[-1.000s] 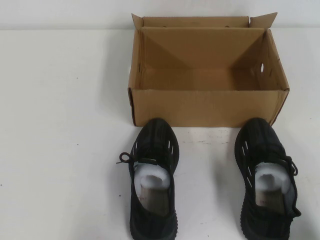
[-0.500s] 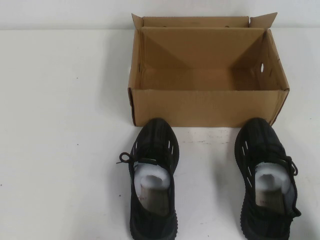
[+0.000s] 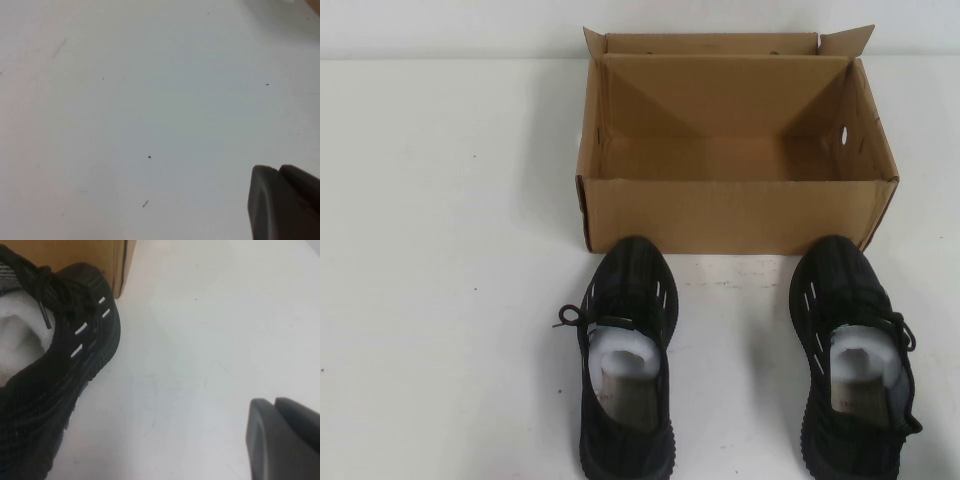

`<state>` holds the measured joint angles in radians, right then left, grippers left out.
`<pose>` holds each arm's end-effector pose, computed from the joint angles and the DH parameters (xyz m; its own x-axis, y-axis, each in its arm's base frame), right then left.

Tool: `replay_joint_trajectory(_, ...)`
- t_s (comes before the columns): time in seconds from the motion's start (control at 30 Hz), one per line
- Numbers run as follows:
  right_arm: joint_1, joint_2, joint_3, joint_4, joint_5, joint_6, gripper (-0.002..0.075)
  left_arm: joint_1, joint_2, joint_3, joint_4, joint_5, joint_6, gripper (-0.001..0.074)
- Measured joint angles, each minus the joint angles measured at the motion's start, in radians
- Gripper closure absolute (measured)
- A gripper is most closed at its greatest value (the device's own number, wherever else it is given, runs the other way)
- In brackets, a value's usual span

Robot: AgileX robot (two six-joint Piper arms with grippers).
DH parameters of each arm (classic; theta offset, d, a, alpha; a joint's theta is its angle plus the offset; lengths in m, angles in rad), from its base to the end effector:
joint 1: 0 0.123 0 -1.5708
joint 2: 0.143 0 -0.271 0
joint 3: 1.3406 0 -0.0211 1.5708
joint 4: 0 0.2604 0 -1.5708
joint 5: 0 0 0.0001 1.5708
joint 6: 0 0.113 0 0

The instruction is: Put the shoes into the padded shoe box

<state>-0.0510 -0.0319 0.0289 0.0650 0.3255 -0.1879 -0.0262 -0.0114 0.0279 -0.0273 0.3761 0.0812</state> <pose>0.0980 -0.0026 0.1712 -0.2342 -0.1142 -0.9655 0.0013 0.9930 -0.1177 0.0973 -0.0037 0.1639 -0.2980 0.0636 -0.9524 0.0525 0.9974 0.0502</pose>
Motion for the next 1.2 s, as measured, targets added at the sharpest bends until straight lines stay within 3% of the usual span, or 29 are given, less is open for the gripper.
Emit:
replay_joint_trajectory(0.23, 0.0, 0.0, 0.0, 0.002, -0.011, 0.002, 0.0733, 0.0, 0.0, 0.0, 0.0, 0.0, 0.0, 0.0739)
replay_joint_trajectory(0.57, 0.0, 0.0, 0.0, 0.192, -0.053, 0.002, 0.0733, 0.0, 0.0, 0.0, 0.0, 0.0, 0.0, 0.0739)
replay_joint_trajectory(0.67, 0.0, 0.0, 0.0, 0.281, -0.083, 0.002, 0.0733, 0.0, 0.0, 0.0, 0.0, 0.0, 0.0, 0.0739)
replay_joint_trajectory(0.87, 0.0, 0.0, 0.0, 0.686, -0.308, 0.002, 0.0733, 0.0, 0.0, 0.0, 0.0, 0.0, 0.0, 0.0739)
replay_joint_trajectory(0.97, 0.0, 0.0, 0.0, 0.724, -0.376, -0.003, 0.0733, 0.0, 0.0, 0.0, 0.0, 0.0, 0.0, 0.0739)
replay_joint_trajectory(1.2, 0.0, 0.022, -0.042, 0.868, -0.266, -0.002, 0.0729, 0.0, 0.0, 0.0, 0.0, 0.0, 0.0, 0.0739)
